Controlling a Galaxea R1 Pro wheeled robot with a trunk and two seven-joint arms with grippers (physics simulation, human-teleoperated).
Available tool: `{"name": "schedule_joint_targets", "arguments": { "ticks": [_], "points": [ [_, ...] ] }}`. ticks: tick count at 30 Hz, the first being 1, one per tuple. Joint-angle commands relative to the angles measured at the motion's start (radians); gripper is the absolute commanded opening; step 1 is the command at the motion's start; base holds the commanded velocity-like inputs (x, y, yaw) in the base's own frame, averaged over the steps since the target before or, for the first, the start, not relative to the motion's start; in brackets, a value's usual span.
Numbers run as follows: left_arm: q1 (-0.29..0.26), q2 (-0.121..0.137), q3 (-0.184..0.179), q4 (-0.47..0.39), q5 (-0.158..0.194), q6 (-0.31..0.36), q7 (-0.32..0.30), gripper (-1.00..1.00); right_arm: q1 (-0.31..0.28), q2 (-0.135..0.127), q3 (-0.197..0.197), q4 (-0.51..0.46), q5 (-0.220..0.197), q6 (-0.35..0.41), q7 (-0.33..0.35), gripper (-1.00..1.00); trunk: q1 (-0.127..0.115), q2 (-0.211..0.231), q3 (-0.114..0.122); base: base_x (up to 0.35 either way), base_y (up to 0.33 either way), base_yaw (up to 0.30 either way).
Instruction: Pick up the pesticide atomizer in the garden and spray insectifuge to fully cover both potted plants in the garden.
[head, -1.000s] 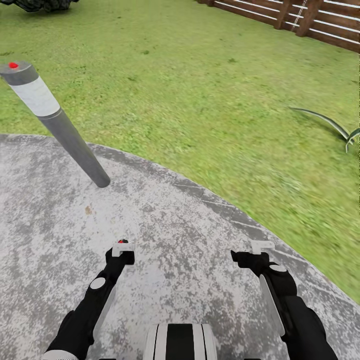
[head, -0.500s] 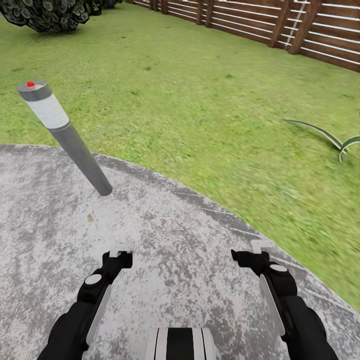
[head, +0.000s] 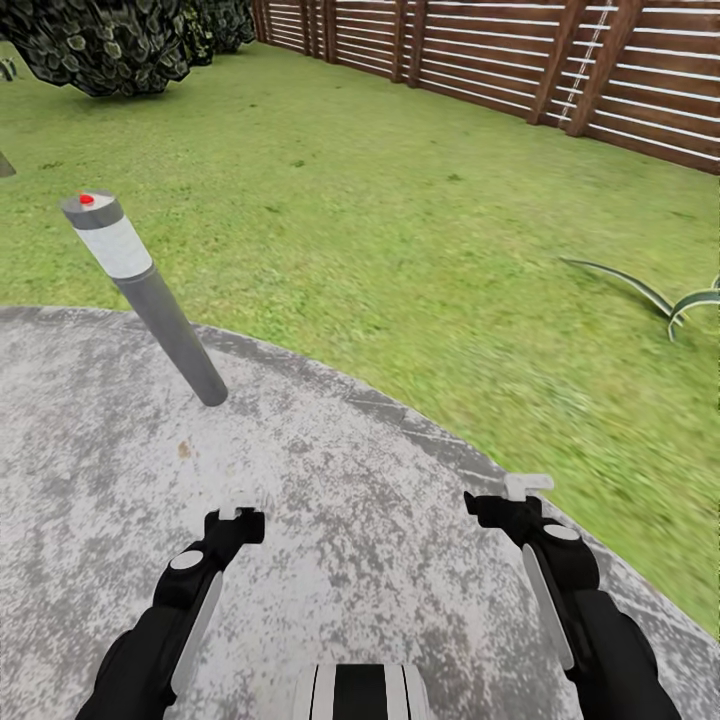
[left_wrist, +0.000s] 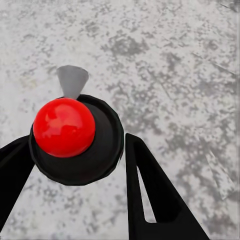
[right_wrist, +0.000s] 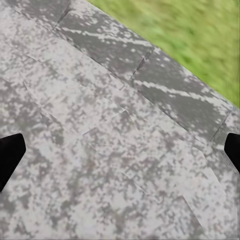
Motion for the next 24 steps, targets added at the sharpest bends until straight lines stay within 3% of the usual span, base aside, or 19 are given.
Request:
{"name": "schedule_joint_targets", "arguments": {
  "ticks": [1,11,20,24],
  "points": [
    [0.0,0.0,-0.001,-0.001,0.001,0.006,0.001,-1.0,0.0,0.0,0.0,-0.001,0.001,0.005,0.0,1.0,-0.004,0.007,0.003,0.0,0.0,0.0],
    [0.0,-0.001,-0.001,-0.003,0.008,0.037,0.001,-1.0,0.0,0.0,0.001,0.0,0.001,0.018,0.0,1.0,-0.042,0.077,0.034,0.0,0.0,0.019],
    [0.0,-0.002,-0.001,-0.003,0.008,0.037,0.001,-1.0,0.0,0.0,0.001,0.0,0.001,0.019,0.0,1.0,-0.077,0.14,0.062,0.0,0.0,0.229],
    [0.0,-0.002,-0.001,-0.004,0.008,0.037,0.001,-1.0,0.0,0.0,0.001,0.0,0.001,0.019,0.0,1.0,-0.077,0.14,0.062,0.0,0.0,0.258]
  ]
}}
